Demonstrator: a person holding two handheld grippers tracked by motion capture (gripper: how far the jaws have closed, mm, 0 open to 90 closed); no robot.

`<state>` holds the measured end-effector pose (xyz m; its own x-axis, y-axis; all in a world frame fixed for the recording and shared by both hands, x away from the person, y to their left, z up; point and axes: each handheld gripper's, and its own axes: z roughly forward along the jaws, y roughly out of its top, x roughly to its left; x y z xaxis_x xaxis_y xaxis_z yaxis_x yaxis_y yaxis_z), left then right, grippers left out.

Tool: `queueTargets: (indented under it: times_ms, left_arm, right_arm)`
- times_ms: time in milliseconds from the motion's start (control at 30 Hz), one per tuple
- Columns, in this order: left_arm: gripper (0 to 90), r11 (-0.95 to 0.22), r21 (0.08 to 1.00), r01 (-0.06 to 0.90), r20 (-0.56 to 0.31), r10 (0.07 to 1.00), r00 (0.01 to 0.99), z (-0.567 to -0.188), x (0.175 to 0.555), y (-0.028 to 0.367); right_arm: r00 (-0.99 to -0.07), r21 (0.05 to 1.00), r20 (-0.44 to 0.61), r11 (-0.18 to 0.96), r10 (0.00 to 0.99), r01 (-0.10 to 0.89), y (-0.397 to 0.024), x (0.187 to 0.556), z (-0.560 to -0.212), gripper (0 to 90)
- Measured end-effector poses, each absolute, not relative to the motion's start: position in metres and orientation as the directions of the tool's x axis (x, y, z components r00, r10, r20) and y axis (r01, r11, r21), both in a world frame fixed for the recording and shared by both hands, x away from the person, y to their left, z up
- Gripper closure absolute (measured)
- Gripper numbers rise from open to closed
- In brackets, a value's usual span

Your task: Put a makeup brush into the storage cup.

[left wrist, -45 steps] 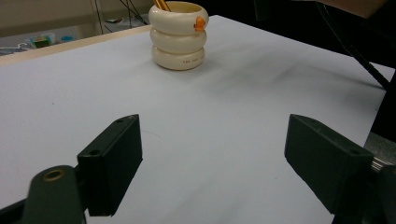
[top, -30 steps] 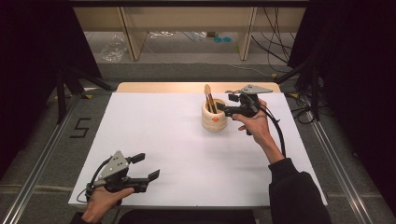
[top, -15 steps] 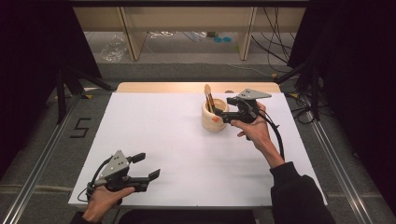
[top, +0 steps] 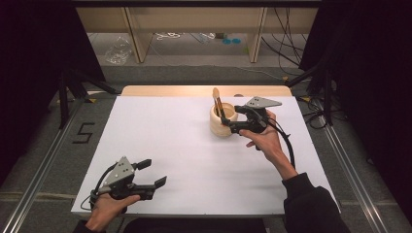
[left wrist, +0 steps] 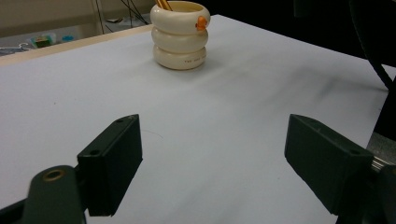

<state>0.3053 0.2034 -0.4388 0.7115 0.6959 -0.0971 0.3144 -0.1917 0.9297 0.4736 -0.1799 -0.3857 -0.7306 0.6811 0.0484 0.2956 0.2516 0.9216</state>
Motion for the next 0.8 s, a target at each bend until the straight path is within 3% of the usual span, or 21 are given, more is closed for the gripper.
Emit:
queueTargets:
  times_ms: [800]
  left_arm:
    - [18.7,-0.197,0.931,0.307,-0.089,0.693,0.715,-0.439,0.306,0.203]
  right_arm:
    - [-0.758,0.926,0.039,0.262,0.651,0.272,-0.169,0.439,-0.385,19.4]
